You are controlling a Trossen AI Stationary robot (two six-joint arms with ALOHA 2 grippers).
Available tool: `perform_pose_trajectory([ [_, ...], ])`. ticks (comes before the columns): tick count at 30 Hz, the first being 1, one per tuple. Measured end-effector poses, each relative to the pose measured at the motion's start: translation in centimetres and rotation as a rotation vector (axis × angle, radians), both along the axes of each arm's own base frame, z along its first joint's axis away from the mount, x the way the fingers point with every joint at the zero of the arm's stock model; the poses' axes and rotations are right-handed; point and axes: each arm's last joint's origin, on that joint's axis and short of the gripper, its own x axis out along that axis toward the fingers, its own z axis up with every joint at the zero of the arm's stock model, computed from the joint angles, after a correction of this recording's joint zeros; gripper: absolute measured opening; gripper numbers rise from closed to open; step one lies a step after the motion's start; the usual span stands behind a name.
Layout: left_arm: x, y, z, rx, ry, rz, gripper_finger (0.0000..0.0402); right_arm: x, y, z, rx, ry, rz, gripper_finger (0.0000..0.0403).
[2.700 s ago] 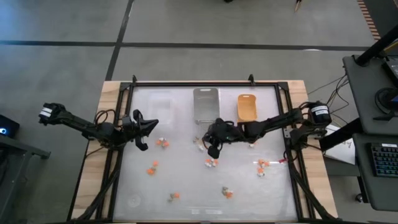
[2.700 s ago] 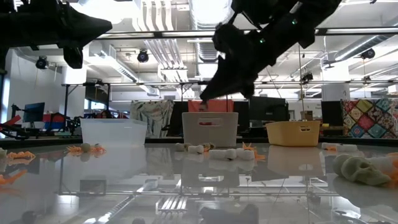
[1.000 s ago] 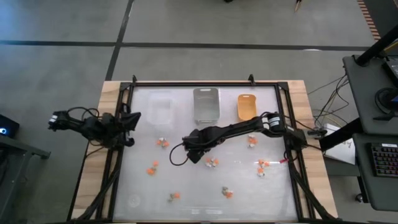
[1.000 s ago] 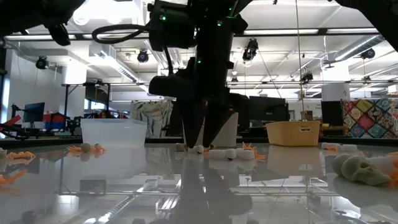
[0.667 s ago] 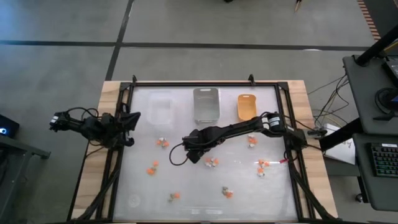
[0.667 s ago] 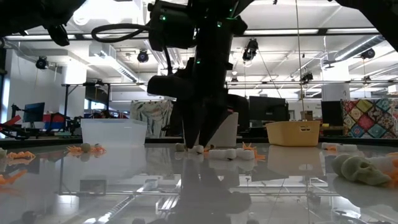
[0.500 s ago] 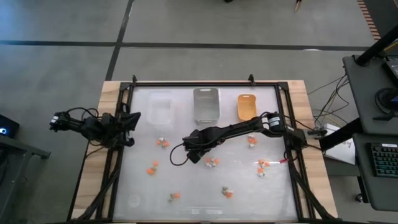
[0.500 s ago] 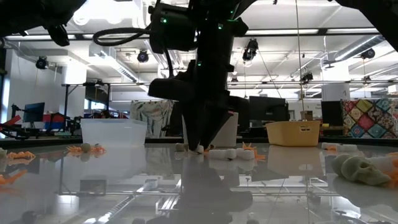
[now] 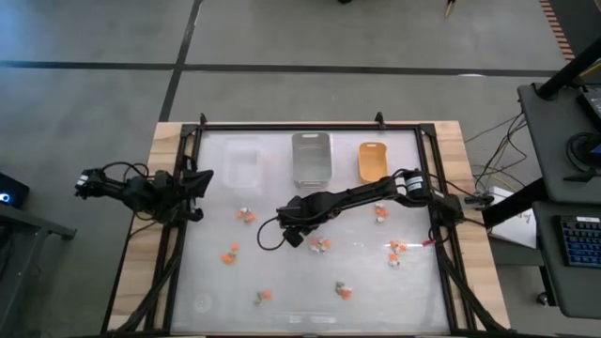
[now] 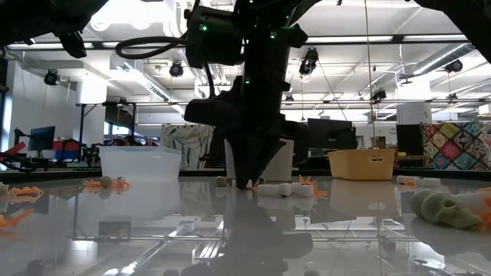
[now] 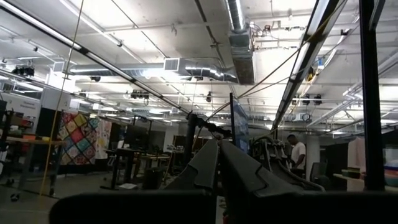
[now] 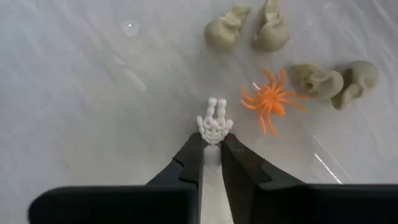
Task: Sort Halloween decoration
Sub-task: Put the white skeleton toy into the gray bin
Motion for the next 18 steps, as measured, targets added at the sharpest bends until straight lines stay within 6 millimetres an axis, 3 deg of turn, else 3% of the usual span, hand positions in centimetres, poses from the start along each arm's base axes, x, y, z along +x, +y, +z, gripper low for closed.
perform_pose_trajectory([
  [10, 0.0, 0.0, 0.0, -0.003, -0.001, -0.002, 0.0, 0.1, 0.0, 0.7, 0.004, -0.019, 0.029, 0.0015],
  [18, 0.1, 0.0, -0.1, -0.03, 0.005, -0.023, 0.0, -0.5, 0.1, 4.4, 0.04, -0.098, 0.108, 0.0014],
])
